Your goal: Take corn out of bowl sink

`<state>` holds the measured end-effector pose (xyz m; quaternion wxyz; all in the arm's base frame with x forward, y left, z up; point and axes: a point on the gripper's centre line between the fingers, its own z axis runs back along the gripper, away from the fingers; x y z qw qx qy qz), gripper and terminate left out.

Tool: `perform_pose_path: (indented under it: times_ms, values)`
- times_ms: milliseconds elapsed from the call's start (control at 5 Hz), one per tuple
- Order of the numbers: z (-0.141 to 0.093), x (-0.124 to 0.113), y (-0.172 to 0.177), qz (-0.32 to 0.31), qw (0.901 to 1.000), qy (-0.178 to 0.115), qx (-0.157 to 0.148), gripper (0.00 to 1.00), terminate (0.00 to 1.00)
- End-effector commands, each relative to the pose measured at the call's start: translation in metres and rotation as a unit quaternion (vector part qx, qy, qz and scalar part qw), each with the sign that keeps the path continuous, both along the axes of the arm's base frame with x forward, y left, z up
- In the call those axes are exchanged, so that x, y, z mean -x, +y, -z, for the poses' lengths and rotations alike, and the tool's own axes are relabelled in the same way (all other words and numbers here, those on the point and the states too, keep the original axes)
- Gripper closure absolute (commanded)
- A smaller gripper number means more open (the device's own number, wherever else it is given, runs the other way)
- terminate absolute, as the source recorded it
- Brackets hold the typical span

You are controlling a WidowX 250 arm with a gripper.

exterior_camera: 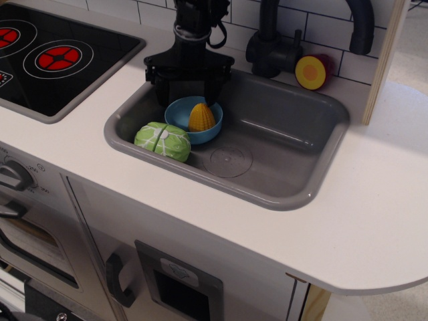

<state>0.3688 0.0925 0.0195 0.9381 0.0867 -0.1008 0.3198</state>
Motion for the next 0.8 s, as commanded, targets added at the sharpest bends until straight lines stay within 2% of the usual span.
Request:
perform_pose_path:
  times_ms: [0,200,400,600]
  values:
    - [-0.004,-0.002,0.0,-0.002,0.9996,-0.023,-0.014,0.0,0.0]
    - [-0.003,-0.005,0.0,-0.011,0.9994,-0.028,-0.015,1.0,0.0]
    - [-0.007,-0.006,-0.001,-0.015,0.9992,-0.036,-0.013,1.0,0.0]
    - [-0.023,-0.008,-0.002,-0.037,0.9972,-0.064,-0.016,1.0,0.0]
